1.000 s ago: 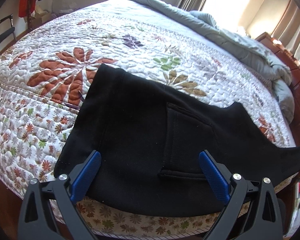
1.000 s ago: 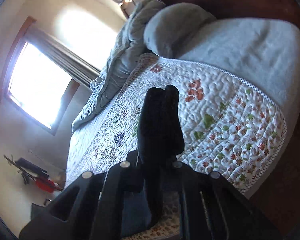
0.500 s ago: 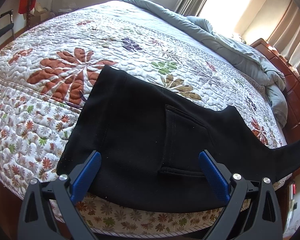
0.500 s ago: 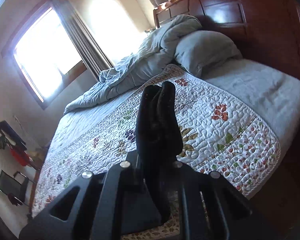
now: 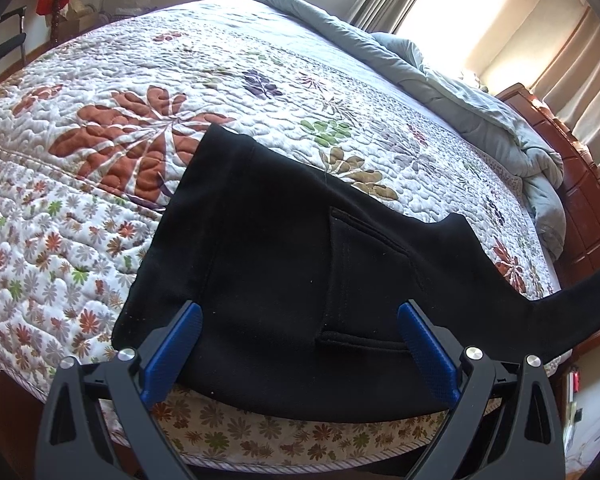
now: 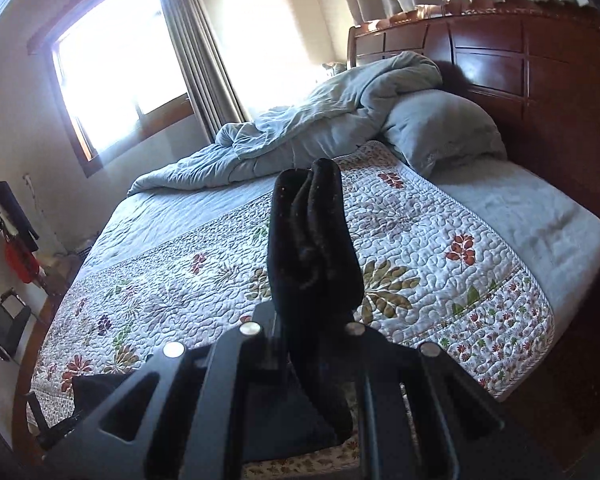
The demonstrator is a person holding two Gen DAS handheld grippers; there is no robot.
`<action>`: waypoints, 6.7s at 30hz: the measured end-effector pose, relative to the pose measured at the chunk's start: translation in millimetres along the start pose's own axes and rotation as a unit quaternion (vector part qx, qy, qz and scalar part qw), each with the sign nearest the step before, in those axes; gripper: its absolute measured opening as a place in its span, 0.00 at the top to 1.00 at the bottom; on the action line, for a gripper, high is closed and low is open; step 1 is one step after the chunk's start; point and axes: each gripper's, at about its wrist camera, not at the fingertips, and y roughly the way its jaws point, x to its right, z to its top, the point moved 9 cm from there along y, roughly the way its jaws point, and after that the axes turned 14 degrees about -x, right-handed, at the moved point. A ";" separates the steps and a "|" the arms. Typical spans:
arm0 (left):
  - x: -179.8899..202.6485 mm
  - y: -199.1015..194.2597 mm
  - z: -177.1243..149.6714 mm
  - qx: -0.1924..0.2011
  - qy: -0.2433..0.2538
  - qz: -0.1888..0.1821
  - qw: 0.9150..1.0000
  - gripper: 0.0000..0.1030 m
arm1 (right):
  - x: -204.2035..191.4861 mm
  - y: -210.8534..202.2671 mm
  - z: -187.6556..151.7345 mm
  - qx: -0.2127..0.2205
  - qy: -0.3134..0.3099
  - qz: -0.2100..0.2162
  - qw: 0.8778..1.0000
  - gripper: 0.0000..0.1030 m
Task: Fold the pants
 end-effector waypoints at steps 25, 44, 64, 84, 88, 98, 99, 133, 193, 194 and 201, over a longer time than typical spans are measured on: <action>-1.8 1.0 -0.7 -0.007 -0.002 -0.004 1.000 0.04 | -67.6 -2.9 -3.3 0.012 -0.088 -0.017 0.996 0.91; -2.9 5.6 2.1 -0.013 0.000 -0.003 1.000 0.04 | -108.9 8.9 -9.4 0.015 -0.169 -0.034 0.985 0.91; -2.4 3.0 -0.5 -0.013 0.002 -0.009 1.000 0.04 | -141.6 34.1 -27.8 -0.019 -0.217 -0.044 0.975 0.91; -3.1 -0.2 -1.7 -0.014 0.008 -0.019 1.000 0.04 | -186.0 87.7 -81.2 -0.071 -0.305 -0.083 0.946 0.91; -2.9 -1.0 -2.4 -0.014 0.007 -0.021 1.000 0.04 | -194.1 97.3 -91.4 -0.079 -0.321 -0.085 0.940 0.91; -2.3 -2.3 -3.4 -0.015 0.007 -0.023 1.000 0.04 | -207.0 118.0 -108.8 -0.095 -0.341 -0.084 0.931 0.91; -1.9 -2.9 -3.3 -0.015 0.008 -0.024 1.000 0.04 | -207.8 119.9 -110.5 -0.097 -0.342 -0.083 0.931 0.91; -3.9 -9.5 -6.5 -0.015 0.007 -0.045 0.999 0.06 | -232.1 215.8 -243.5 -0.124 -0.564 -0.191 0.794 0.76; -65.4 6.5 -30.0 0.061 -0.340 -0.223 0.912 0.27 | -554.3 296.0 -269.4 -0.572 -0.607 0.235 0.499 0.20; -66.3 5.8 -29.4 0.061 -0.342 -0.225 0.910 0.27 | -555.5 298.3 -273.7 -0.579 -0.607 0.237 0.490 0.20; -71.5 12.6 -19.7 0.066 -0.346 -0.252 0.901 0.18 | -550.8 316.6 -300.3 -0.623 -0.601 0.242 0.438 0.34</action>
